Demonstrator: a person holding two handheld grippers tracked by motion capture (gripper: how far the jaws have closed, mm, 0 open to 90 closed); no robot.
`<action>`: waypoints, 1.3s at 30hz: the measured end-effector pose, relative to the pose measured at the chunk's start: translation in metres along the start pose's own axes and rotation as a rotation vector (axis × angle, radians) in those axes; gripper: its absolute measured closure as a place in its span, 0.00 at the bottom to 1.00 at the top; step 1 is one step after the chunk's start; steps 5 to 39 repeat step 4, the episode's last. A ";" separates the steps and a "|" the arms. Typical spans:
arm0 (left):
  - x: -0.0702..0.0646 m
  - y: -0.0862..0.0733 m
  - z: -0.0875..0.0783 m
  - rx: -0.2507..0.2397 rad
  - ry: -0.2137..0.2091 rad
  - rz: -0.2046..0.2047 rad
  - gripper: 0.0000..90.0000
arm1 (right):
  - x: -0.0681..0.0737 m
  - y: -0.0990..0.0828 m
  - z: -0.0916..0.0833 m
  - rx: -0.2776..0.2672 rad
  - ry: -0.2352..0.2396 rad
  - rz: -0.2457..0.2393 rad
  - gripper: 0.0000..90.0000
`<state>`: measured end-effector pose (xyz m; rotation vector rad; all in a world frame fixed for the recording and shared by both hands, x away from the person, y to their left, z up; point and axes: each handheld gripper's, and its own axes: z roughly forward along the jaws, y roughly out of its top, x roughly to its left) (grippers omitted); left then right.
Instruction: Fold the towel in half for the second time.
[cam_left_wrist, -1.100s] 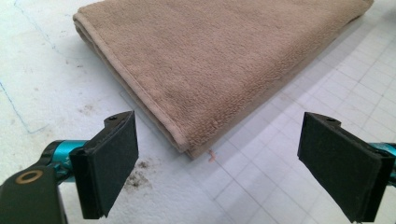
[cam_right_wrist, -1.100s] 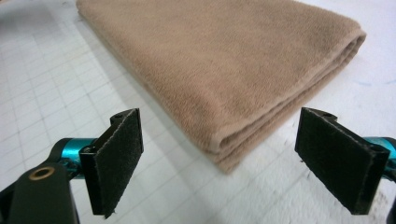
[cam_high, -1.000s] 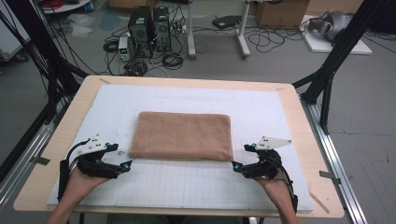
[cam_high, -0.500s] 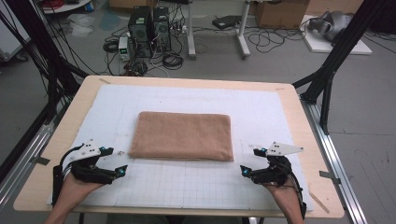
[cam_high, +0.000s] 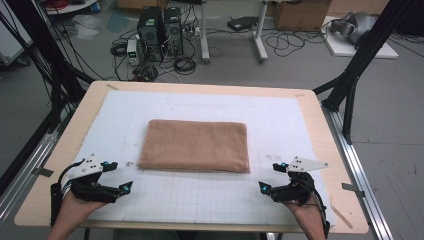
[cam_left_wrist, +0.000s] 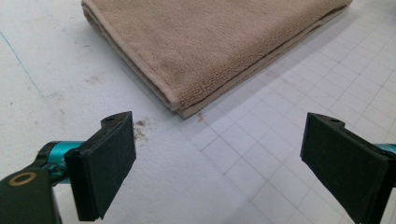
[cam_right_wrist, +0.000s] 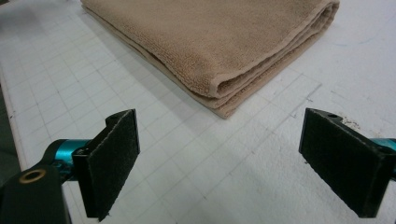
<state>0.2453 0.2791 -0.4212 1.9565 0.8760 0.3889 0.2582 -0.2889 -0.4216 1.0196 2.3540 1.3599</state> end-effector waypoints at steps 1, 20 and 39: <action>0.000 -0.001 0.000 0.001 0.000 -0.002 0.12 | 0.000 -0.001 0.000 -0.001 0.002 -0.001 0.13; -0.001 -0.004 0.001 0.004 -0.003 -0.010 0.12 | 0.000 -0.002 0.000 -0.006 0.005 0.000 0.13; -0.001 -0.004 0.001 0.004 -0.003 -0.010 0.12 | 0.000 -0.002 0.000 -0.006 0.005 0.000 0.13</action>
